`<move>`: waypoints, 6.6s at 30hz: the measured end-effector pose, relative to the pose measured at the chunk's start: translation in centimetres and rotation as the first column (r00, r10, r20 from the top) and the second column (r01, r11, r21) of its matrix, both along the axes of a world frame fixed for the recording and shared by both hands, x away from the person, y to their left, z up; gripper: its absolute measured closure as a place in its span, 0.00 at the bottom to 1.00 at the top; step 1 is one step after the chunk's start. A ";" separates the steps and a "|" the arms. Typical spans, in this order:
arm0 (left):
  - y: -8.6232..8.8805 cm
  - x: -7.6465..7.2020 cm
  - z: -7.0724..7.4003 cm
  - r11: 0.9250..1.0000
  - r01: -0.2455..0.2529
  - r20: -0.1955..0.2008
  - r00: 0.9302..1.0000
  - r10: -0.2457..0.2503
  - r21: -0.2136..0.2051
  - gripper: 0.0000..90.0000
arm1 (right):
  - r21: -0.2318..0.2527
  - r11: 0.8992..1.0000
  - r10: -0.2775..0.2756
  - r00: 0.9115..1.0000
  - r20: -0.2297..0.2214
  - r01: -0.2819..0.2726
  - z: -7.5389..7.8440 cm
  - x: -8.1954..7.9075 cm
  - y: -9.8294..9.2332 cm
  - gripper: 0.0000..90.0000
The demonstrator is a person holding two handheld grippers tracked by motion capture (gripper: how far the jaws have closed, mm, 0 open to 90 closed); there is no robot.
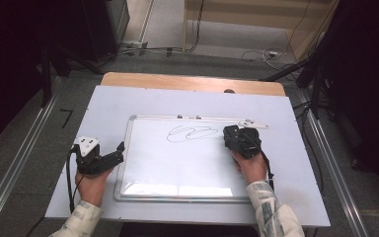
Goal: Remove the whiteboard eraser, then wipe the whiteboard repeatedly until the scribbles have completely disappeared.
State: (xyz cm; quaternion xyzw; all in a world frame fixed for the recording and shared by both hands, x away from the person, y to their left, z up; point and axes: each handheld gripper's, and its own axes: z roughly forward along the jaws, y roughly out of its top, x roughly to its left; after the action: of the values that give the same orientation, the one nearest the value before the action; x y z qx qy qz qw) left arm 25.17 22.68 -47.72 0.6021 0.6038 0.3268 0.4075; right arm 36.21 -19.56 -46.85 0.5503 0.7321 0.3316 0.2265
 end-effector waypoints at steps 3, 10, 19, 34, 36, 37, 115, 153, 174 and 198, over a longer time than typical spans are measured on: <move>0.0 0.0 0.0 1.000 0.002 0.003 1.000 -0.002 0.000 0.12 | -0.003 1.000 -0.001 1.000 -0.003 0.001 -0.1 0.3 0.1 0.43; 0.1 0.1 -0.1 1.000 -0.002 -0.003 1.000 0.002 -0.002 0.12 | -0.005 1.000 -0.011 1.000 -0.022 0.011 -0.7 1.4 0.1 0.43; 0.0 0.0 -0.1 1.000 -0.001 0.001 1.000 0.001 -0.001 0.12 | -0.019 1.000 -0.008 1.000 -0.011 0.007 -0.8 2.4 0.4 0.43; 0.1 0.0 0.0 1.000 0.001 0.001 1.000 -0.001 0.000 0.12 | -0.033 0.999 0.011 0.999 -0.031 -0.012 -1.4 3.8 1.4 0.43; 0.1 0.0 0.0 1.000 0.000 0.002 1.000 0.000 0.000 0.12 | -0.038 0.999 0.015 0.999 -0.047 -0.017 -1.7 4.0 1.4 0.43; 0.1 0.0 0.0 1.000 0.000 0.002 1.000 0.000 0.000 0.12 | -0.039 0.999 0.017 0.999 -0.048 -0.019 -1.8 4.0 1.4 0.43; -0.2 0.0 0.1 1.000 0.013 0.008 1.000 -0.013 -0.005 0.12 | -0.104 0.987 0.113 0.988 -0.105 -0.124 -1.5 4.6 6.1 0.44; -0.2 -0.1 0.2 1.000 0.014 0.009 1.000 -0.014 -0.009 0.12 | -0.096 0.974 0.198 0.977 -0.082 -0.205 -1.9 4.0 11.6 0.44; -0.2 -0.1 0.2 1.000 0.016 0.009 1.000 -0.016 -0.011 0.12 | -0.095 0.960 0.258 0.963 -0.078 -0.265 -2.0 3.4 16.2 0.44; 0.0 0.0 0.1 1.000 0.013 0.007 1.000 -0.013 -0.014 0.12 | -0.092 0.950 0.292 0.953 -0.081 -0.299 -1.9 3.4 17.9 0.43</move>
State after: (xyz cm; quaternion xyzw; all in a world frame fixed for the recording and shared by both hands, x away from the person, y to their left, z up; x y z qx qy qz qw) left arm 25.16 22.71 -47.58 0.6020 0.6008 0.3218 0.4160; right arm 39.62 -1.70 -48.79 0.4326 0.8295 0.3052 0.1777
